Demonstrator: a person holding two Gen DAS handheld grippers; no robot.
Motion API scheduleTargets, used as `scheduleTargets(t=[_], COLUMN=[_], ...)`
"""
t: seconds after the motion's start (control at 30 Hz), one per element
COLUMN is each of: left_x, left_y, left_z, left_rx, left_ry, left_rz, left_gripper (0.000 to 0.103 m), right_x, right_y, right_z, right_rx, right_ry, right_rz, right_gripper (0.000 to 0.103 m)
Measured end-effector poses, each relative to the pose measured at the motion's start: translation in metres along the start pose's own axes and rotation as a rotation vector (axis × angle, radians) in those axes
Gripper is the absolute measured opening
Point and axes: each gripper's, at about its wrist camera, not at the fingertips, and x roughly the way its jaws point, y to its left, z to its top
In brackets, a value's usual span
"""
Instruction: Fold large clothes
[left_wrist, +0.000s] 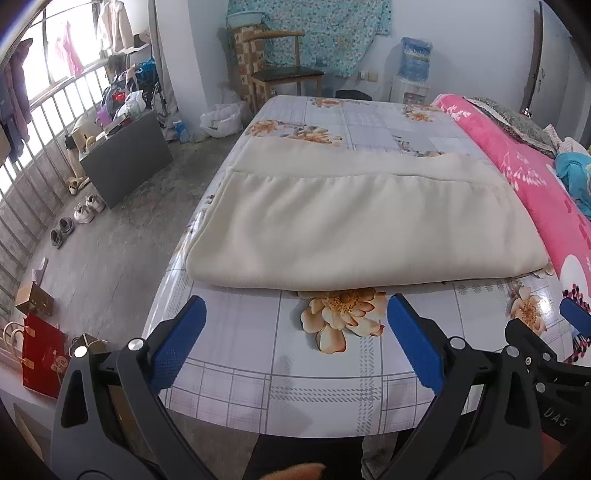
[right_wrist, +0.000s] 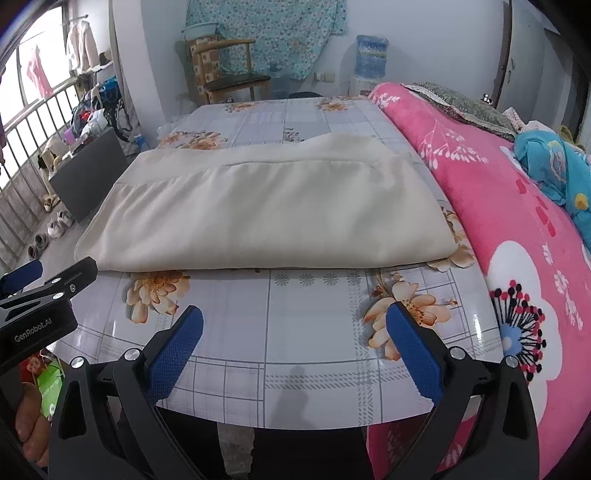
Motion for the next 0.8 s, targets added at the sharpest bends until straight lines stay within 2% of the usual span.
scheduleTargets(t=[0.8], left_x=[0.006], left_y=[-0.005], left_z=[-0.002], left_rx=[0.022], left_ry=[0.032], left_rz=[-0.001], left_gripper=[0.095], right_x=[0.014], right_y=[0.000], right_z=[0.002], right_rx=[-0.007], right_ry=[0.041], right_rz=[-0.028], right_gripper=[0.097])
